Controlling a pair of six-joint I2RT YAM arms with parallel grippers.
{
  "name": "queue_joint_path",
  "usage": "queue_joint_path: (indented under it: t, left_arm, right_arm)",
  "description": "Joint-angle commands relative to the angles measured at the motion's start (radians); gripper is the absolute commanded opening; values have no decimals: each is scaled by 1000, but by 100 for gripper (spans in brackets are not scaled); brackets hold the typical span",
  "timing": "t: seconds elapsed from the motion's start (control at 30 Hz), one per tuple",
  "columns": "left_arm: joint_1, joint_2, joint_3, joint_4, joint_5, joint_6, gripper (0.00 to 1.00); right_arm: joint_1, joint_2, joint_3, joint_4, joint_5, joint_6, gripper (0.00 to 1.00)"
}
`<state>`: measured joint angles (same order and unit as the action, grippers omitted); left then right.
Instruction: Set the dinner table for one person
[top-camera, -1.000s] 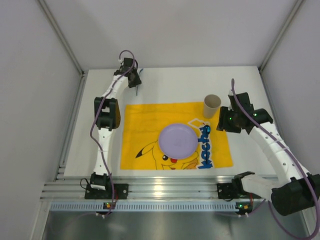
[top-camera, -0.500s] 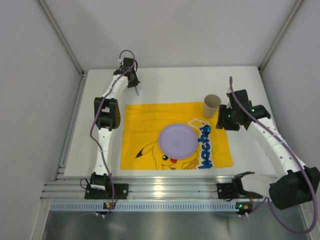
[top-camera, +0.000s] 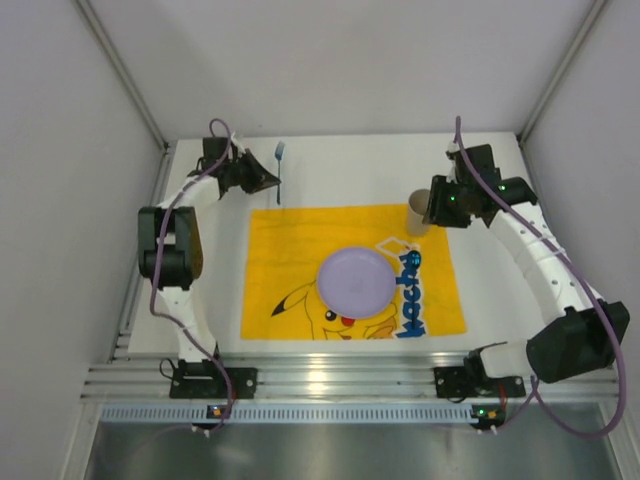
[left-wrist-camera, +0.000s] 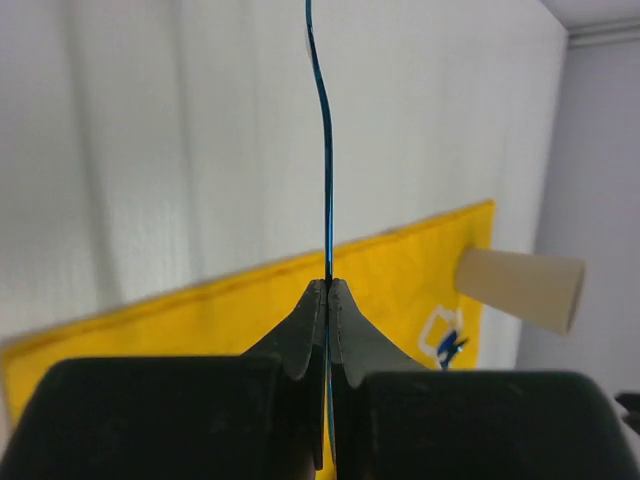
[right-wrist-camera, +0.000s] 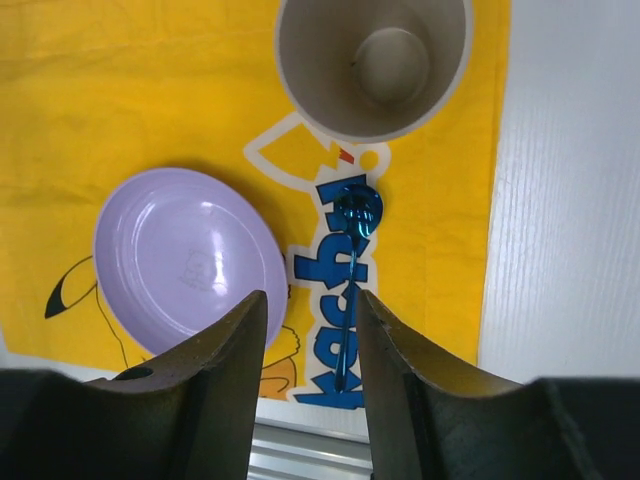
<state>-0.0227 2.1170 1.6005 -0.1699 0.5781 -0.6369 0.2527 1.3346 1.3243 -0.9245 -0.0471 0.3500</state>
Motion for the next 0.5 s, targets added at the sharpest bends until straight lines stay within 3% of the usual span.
queue_joint_path:
  t: [0.0, 0.1, 0.3, 0.47]
  left_arm:
    - [-19, -234, -225, 236, 223, -72, 0]
    - [-19, -386, -452, 207, 256, -63, 0]
    - [-19, -633, -718, 93, 270, -81, 0]
    - [-26, -784, -956, 240, 305, -277, 0]
  right_arm:
    - [-9, 46, 79, 38, -34, -25, 41]
    - [-10, 83, 102, 41, -48, -26, 40]
    - [-9, 110, 104, 42, -54, -26, 39]
    - [-10, 112, 92, 35, -53, -26, 39]
